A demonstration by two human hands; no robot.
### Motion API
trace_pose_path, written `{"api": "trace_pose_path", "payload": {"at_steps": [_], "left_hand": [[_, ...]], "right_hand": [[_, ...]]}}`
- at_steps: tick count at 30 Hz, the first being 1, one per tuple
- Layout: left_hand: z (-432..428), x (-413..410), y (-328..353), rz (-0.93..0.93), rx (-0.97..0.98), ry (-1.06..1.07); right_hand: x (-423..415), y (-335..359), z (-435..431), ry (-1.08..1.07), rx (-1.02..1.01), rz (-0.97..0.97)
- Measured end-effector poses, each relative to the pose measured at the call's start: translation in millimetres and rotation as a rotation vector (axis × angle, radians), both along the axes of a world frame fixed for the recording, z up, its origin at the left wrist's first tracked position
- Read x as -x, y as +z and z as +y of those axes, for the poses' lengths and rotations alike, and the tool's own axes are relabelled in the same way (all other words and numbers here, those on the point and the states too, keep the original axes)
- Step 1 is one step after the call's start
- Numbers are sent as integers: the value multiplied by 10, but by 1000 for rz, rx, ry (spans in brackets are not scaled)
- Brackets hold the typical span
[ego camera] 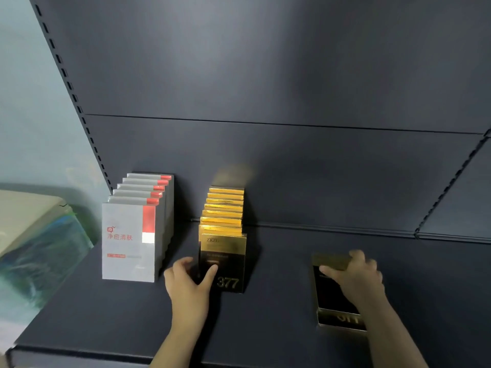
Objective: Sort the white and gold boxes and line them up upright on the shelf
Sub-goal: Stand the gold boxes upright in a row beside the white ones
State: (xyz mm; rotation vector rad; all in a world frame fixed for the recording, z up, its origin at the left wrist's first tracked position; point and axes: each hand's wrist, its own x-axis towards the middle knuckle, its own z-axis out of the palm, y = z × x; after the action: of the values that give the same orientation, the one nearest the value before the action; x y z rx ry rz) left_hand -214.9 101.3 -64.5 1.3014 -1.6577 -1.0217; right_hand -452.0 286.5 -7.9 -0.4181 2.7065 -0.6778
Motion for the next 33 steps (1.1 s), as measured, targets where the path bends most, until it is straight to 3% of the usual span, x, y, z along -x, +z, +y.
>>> {"api": "trace_pose_path", "payload": {"at_steps": [3, 6, 10, 16, 22, 26, 33], "left_hand": [[170, 77, 97, 37, 186, -15], [416, 206, 149, 90, 226, -221], [757, 459, 99, 74, -81, -645], [1119, 825, -15, -14, -434, -854], [1039, 791, 34, 122, -531, -628], [904, 634, 107, 286, -505, -672], [739, 278, 259, 255, -187, -554]], "right_hand": [[14, -118, 79, 14, 74, -154], [78, -156, 173, -29, 172, -168], [195, -214, 349, -76, 296, -211], [109, -319, 426, -56, 457, -274], [-113, -335, 296, -52, 659, -342], [-249, -187, 180, -2, 830, -524], [-617, -56, -199, 275, 1051, -597]]}}
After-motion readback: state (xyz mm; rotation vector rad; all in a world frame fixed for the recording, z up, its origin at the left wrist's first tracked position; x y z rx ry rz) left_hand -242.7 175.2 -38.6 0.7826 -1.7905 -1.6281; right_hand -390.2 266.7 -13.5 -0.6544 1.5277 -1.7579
